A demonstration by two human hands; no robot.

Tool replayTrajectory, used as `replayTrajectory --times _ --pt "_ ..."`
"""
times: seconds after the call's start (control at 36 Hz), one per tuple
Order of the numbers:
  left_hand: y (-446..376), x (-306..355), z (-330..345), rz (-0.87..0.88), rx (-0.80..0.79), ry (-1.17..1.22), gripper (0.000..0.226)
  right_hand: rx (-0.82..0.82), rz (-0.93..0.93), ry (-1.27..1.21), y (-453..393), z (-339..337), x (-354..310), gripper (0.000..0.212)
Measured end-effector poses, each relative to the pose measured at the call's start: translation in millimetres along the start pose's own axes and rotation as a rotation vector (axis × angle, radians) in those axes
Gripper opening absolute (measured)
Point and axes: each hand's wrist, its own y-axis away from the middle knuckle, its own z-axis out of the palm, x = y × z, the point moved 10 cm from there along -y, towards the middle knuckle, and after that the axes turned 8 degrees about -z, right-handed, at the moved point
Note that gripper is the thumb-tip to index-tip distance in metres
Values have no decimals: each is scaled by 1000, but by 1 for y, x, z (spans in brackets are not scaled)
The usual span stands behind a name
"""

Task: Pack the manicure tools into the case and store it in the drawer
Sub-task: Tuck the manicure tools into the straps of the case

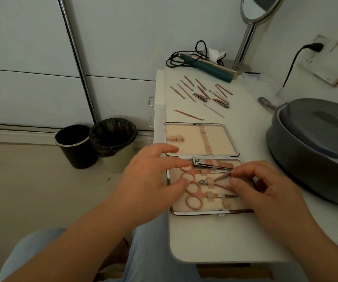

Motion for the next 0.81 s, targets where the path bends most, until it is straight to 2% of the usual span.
replayTrajectory --times 0.14,0.28,0.44,0.58,0.64,0.81 --pt "-2 -6 12 53 -38 29 35 -39 33 17 -3 1 1 7" --pt "-10 -13 4 63 73 69 28 -130 142 46 -19 0 10 4" --pt "-26 -7 -13 51 188 69 30 -95 70 163 -83 -4 -7 6" --pt "-35 -21 -4 26 132 87 33 -83 70 193 -152 23 -6 6" --pt "-36 -26 -1 30 131 112 31 -69 85 256 -180 32 1 4" --pt "-34 -33 1 4 130 164 29 -166 197 619 -252 34 44 21"
